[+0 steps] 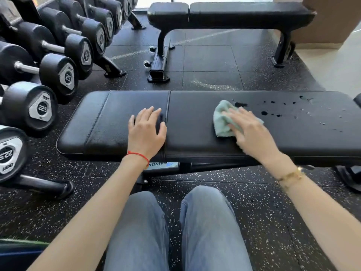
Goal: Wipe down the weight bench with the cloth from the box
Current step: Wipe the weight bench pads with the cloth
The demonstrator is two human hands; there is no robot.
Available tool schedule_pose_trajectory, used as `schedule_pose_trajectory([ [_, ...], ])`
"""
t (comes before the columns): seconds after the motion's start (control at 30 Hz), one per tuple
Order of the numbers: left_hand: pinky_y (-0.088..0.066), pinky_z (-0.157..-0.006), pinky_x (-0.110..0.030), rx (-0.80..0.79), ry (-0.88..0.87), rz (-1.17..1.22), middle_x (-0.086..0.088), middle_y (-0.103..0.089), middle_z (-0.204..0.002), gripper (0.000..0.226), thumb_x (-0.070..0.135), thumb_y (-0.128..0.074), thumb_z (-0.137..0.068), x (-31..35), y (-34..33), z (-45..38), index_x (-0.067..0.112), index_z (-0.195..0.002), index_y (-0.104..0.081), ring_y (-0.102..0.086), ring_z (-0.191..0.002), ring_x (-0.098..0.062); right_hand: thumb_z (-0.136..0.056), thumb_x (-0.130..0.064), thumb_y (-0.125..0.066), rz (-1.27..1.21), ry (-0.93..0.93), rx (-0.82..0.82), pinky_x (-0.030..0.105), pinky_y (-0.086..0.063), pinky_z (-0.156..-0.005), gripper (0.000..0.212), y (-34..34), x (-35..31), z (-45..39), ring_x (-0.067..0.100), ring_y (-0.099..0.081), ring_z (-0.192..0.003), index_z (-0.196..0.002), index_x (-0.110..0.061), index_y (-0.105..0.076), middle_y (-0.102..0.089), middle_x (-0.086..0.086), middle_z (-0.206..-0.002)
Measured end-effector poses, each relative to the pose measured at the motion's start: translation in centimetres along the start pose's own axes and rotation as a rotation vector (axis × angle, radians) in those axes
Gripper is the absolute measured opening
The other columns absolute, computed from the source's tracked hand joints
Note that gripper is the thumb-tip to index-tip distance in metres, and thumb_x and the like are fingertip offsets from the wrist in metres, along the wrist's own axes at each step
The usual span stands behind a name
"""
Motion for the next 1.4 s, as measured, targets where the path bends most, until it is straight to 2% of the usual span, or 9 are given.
schedule_pose_trajectory([
  [0.17, -0.023, -0.117, -0.047, 0.053, 0.029, -0.026, 0.0, -0.054, -0.143, 0.049, 0.039, -0.042, -0.089, 0.0, -0.8, 0.1, 0.025, -0.134, -0.058, -0.041, -0.137, -0.019, -0.098, -0.016, -0.045, 0.069, -0.119, -0.004, 0.041, -0.012, -0.117, 0.043, -1.9, 1.8, -9.8, 0.035, -0.028, -0.141, -0.141, -0.02, -0.044, -0.037, 0.012, -0.151],
  [0.33, -0.023, -0.117, -0.045, 0.062, 0.014, -0.028, 0.003, -0.053, -0.144, 0.048, 0.037, -0.043, -0.091, -0.1, -0.6, 0.2, 0.028, -0.135, -0.057, -0.041, -0.137, -0.016, -0.096, -0.019, -0.05, -0.058, 0.183, -0.086, 0.038, -0.016, -0.119, 0.044, -4.9, -4.3, -8.5, 0.026, -0.032, -0.141, -0.139, -0.025, -0.047, -0.041, 0.008, -0.149],
  [0.47, -0.022, -0.118, -0.044, 0.054, 0.003, -0.037, 0.003, -0.051, -0.145, 0.049, 0.039, -0.04, -0.091, -0.1, -0.5, 0.4, 0.028, -0.138, -0.054, -0.039, -0.139, -0.015, -0.095, -0.022, -0.046, -0.084, 0.315, -0.138, 0.036, -0.02, -0.118, 0.045, -2.3, -2.2, -2.7, 0.019, -0.034, -0.14, -0.14, -0.027, -0.047, -0.042, 0.001, -0.149],
  [0.7, -0.022, -0.119, -0.044, 0.042, 0.013, -0.04, 0.003, -0.05, -0.147, 0.051, 0.038, -0.039, -0.092, 0.2, -0.4, 0.6, 0.028, -0.14, -0.052, -0.038, -0.14, -0.016, -0.093, -0.011, -0.05, 0.006, -0.057, -0.018, 0.036, -0.021, -0.116, 0.049, 0.2, 5.8, -8.3, 0.03, -0.035, -0.138, -0.141, -0.023, -0.046, -0.041, 0.009, -0.149],
  [0.83, -0.02, -0.12, -0.044, 0.021, 0.016, -0.047, 0.001, -0.048, -0.149, 0.051, 0.037, -0.039, -0.093, 0.2, -0.3, 0.7, 0.028, -0.142, -0.05, -0.037, -0.142, -0.018, -0.094, -0.016, -0.05, -0.012, 0.034, -0.067, 0.035, -0.014, -0.118, 0.048, -2.7, 1.3, -9.8, 0.029, -0.033, -0.14, -0.141, -0.023, -0.045, -0.041, 0.01, -0.149],
  [1.03, -0.02, -0.12, -0.046, 0.035, 0.007, -0.026, 0.001, -0.047, -0.15, 0.051, 0.037, -0.038, -0.093, 0.1, -0.4, 0.7, 0.026, -0.142, -0.051, -0.036, -0.142, -0.018, -0.093, -0.012, -0.053, -0.101, 0.259, -0.128, 0.027, -0.016, -0.118, 0.049, -0.8, -1.7, -0.7, 0.018, -0.033, -0.14, -0.14, -0.028, -0.047, -0.041, 0.0, -0.149],
  [1.17, -0.018, -0.12, -0.045, 0.032, 0.003, -0.021, 0.001, -0.046, -0.15, 0.05, 0.036, -0.039, -0.094, 0.1, -0.6, 0.7, 0.026, -0.142, -0.05, -0.034, -0.143, -0.018, -0.092, -0.015, -0.047, -0.09, 0.138, -0.072, 0.029, -0.02, -0.118, 0.048, 1.8, 1.3, 2.2, 0.014, -0.036, -0.138, -0.139, -0.028, -0.049, -0.043, -0.003, -0.147],
  [1.3, -0.017, -0.12, -0.046, 0.04, 0.01, -0.021, 0.0, -0.046, -0.15, 0.05, 0.036, -0.038, -0.094, 0.1, -0.8, 0.6, 0.025, -0.142, -0.051, -0.034, -0.143, -0.018, -0.092, -0.009, -0.049, 0.016, -0.083, 0.033, 0.035, -0.022, -0.115, 0.046, 1.7, 5.0, -3.1, 0.029, -0.04, -0.135, -0.136, -0.021, -0.051, -0.045, 0.01, -0.145],
  [1.4, -0.018, -0.12, -0.046, 0.052, 0.014, -0.013, 0.0, -0.048, -0.149, 0.05, 0.036, -0.038, -0.094, 0.2, -0.7, 0.6, 0.025, -0.14, -0.052, -0.036, -0.142, -0.018, -0.09, -0.012, -0.051, 0.032, -0.064, 0.019, 0.035, -0.022, -0.112, 0.048, -1.0, 2.4, -6.9, 0.03, -0.04, -0.136, -0.137, -0.023, -0.05, -0.045, 0.012, -0.146],
])
Point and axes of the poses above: each hand's wrist, its own z-axis away from the middle knuckle, its own y-axis out of the back of the hand, x = y × z, the point moved 2 cm from there along -z, towards the middle knuckle
